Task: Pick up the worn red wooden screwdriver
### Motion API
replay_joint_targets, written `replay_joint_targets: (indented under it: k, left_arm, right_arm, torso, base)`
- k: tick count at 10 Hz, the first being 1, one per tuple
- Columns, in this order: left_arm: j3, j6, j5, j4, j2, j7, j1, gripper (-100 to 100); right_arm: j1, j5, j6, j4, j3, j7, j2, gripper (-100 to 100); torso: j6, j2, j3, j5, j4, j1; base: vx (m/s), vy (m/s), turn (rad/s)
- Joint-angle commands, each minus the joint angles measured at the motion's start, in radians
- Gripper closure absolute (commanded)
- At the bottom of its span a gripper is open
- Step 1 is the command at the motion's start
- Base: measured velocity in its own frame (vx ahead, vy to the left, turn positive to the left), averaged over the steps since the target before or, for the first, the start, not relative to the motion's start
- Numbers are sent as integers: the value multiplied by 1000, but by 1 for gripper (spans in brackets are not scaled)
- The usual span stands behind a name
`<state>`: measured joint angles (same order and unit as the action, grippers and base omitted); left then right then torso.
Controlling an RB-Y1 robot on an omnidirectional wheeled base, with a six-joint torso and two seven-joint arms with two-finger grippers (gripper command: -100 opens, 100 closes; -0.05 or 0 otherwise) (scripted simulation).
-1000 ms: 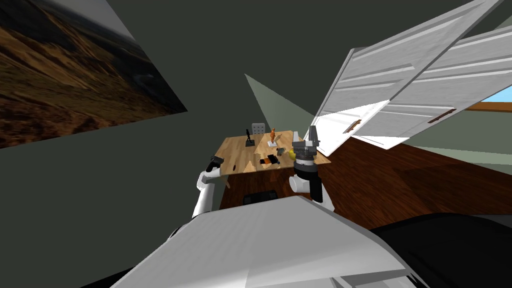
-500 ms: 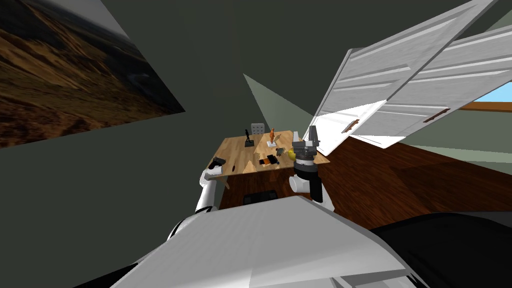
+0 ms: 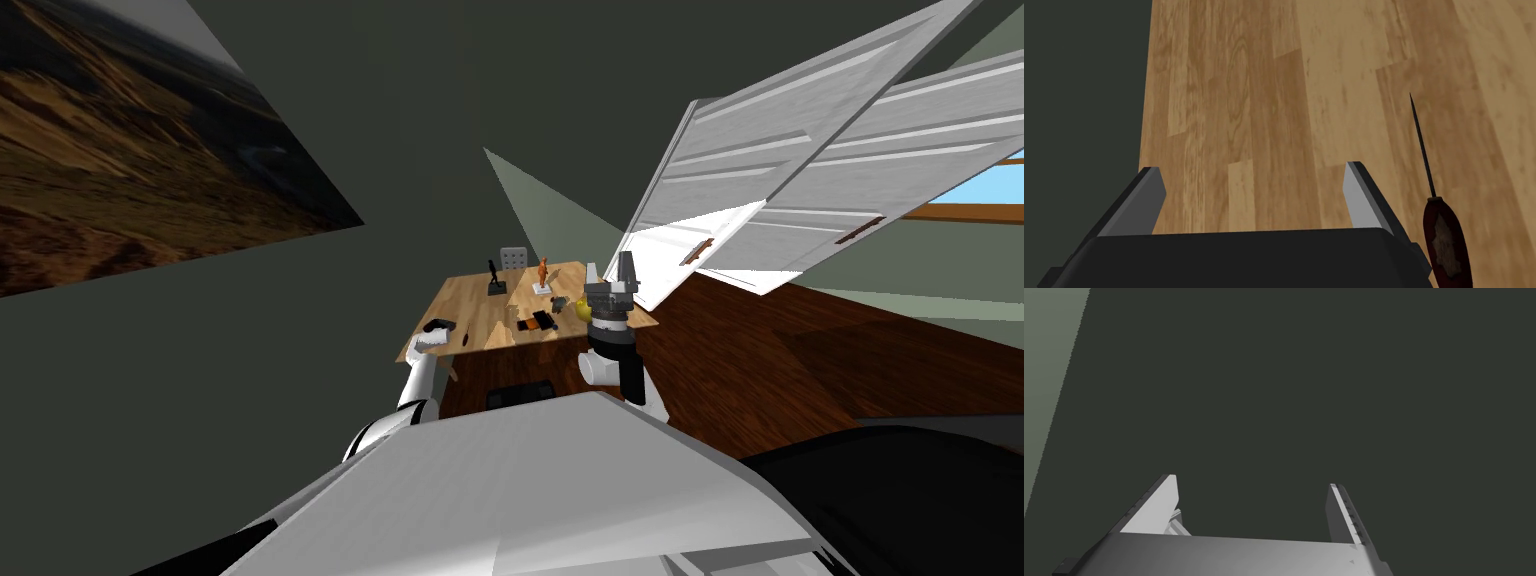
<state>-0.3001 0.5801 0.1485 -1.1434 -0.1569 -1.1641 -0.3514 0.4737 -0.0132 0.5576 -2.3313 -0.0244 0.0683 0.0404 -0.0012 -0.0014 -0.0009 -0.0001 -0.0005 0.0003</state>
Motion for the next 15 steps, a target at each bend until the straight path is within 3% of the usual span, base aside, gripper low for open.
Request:
replay_joint_targets:
  k: [1, 2, 3, 4, 5, 6, 7, 8, 9, 10, 13, 14, 15]
  left_arm:
    - [-6, 50, 6, 50, 4, -50, -36, -100]
    - [-6, 63, 6, 72, 4, -73, -36, -100]
    - [-11, 97, 11, 110, 6, -104, -73, -100]
    - [-11, 108, 11, 133, 6, -126, -73, -100]
    - [-15, 149, 15, 162, 7, -155, -108, -100]
    - [-15, 151, 15, 185, 7, -176, -108, -100]
    - [-19, 185, 19, 235, 9, -211, -142, -100]
    - [-19, 191, 19, 249, 9, -224, -142, -100]
    - [-23, 230, 22, 283, 11, -254, -175, -100]
    - [-23, 230, 22, 303, 11, -270, -175, -100]
    - [-28, 299, 29, 400, 17, -349, -234, -100]
    - [-28, 299, 29, 404, 17, -353, -234, -100]
    - [-31, 330, 32, 449, 20, -391, -261, -100]
  right_arm:
    - [0, 0, 0, 0, 0, 0, 0, 0]
    - [0, 0, 0, 0, 0, 0, 0, 0]
    - [0, 0, 0, 0, 0, 0, 0, 0]
    - [0, 0, 0, 0, 0, 0, 0, 0]
    - [0, 0, 0, 0, 0, 0, 0, 0]
    - [0, 0, 0, 0, 0, 0, 0, 0]
    - [0, 0, 0, 0, 0, 0, 0, 0]
    - [0, 0, 0, 0, 0, 0, 0, 0]
    - [0, 0, 0, 0, 0, 0, 0, 0]
    - [0, 0, 0, 0, 0, 0, 0, 0]
    - [0, 0, 0, 0, 0, 0, 0, 0]
    - [0, 0, 0, 0, 0, 0, 0, 0]
    - [0, 0, 0, 0, 0, 0, 0, 0]
  torso:
    - [0, 0, 0, 0, 0, 0]
    - [0, 0, 0, 0, 0, 0]
    - [0, 0, 0, 0, 0, 0]
    - [0, 0, 0, 0, 0, 0]
    - [0, 0, 0, 0, 0, 0]
    - [0, 0, 0, 0, 0, 0]
    - [0, 0, 0, 0, 0, 0]
    - [0, 0, 0, 0, 0, 0]
    - [0, 0, 0, 0, 0, 1]
    - [0, 0, 0, 0, 0, 1]
    - [0, 0, 0, 0, 0, 0]
    - [0, 0, 0, 0, 0, 0]
    - [0, 0, 0, 0, 0, 0]
  base:
    - [33, -1, -20]
    - [30, 5, -15]
    - [35, 9, -18]
    - [30, 6, -14]
    - [36, 5, -9]
    - [31, 6, -10]
    - [31, 10, -10]
    - [30, 12, -7]
    - [33, 14, -4]
    - [28, 7, -5]
    - [33, 8, 1]
    - [25, 10, 0]
    - [34, 12, 5]
